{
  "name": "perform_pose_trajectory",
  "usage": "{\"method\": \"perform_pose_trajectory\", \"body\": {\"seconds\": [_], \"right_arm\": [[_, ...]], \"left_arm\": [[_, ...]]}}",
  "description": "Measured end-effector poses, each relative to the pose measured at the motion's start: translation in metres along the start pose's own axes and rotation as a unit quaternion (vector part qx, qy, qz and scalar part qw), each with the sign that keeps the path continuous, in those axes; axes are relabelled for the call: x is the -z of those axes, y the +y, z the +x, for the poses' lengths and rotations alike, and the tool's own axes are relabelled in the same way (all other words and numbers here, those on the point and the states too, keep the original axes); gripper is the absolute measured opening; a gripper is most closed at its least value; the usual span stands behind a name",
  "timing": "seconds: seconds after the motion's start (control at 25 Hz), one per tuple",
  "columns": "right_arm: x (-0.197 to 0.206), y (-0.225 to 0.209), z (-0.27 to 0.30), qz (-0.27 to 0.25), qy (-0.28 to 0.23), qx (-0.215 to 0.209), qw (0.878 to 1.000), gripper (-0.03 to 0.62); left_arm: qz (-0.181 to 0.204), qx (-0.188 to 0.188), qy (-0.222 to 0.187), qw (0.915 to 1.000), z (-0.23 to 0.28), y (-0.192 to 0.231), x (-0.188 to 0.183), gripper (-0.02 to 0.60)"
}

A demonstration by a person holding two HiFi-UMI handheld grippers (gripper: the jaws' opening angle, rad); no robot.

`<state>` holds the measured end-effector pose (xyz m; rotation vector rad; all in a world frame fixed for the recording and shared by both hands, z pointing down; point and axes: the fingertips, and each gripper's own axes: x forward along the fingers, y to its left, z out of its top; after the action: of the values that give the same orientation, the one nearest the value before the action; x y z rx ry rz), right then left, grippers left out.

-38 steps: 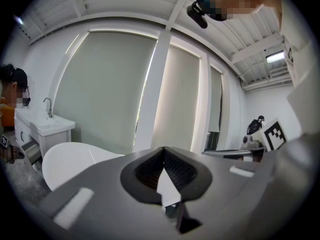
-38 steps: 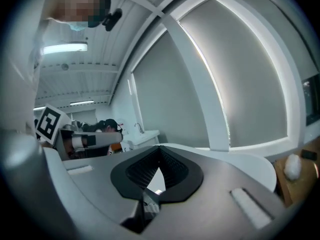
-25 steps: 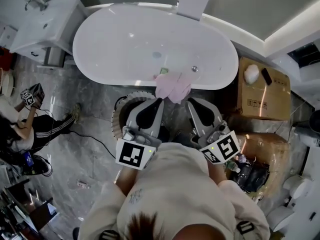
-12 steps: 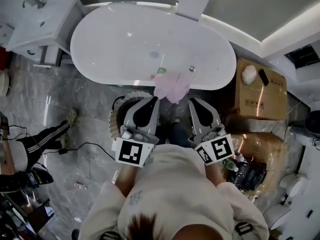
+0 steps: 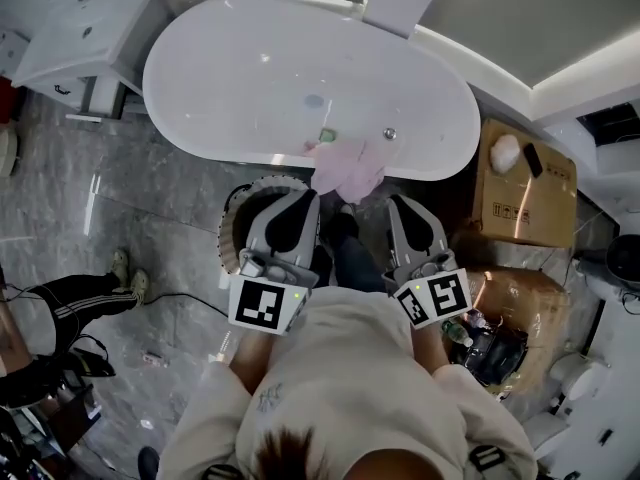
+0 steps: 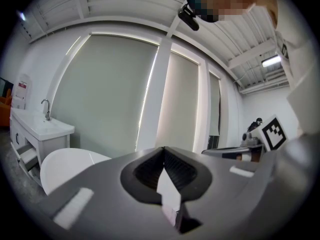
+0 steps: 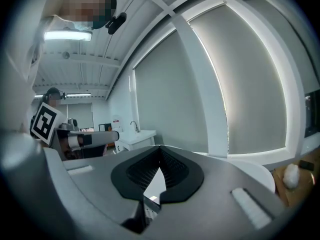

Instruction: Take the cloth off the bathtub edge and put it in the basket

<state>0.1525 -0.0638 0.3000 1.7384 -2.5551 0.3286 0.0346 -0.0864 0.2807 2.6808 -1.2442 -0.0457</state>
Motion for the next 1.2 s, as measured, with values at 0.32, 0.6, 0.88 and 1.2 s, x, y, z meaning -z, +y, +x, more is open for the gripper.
{"method": "perform_pose_trajectory", "body": {"seconds": [0.32,0.6,0.88,1.2], "right_arm": [[0.022,-0.014,0.023,0.016,0.024,-0.011,1.000,-0.009],[0.052,-0.043,0.051,0.025,0.068,-0.021,0.997,0.011],[0.085,-0.079,0.083,0.041,0.100,-0.024,0.994,0.070],[0.163,-0.126,0.140,0.067,0.174,-0.029,0.982,0.178]], "left_arm": [[-0.010,-0.012,0.026,0.9996,0.025,0.012,0.022,0.002],[-0.018,-0.015,0.054,0.9983,0.058,0.021,0.048,0.003],[-0.022,-0.013,0.073,0.9970,0.094,0.029,0.075,0.003],[-0.043,-0.040,0.102,0.9931,0.136,0.061,0.120,0.003]]}}
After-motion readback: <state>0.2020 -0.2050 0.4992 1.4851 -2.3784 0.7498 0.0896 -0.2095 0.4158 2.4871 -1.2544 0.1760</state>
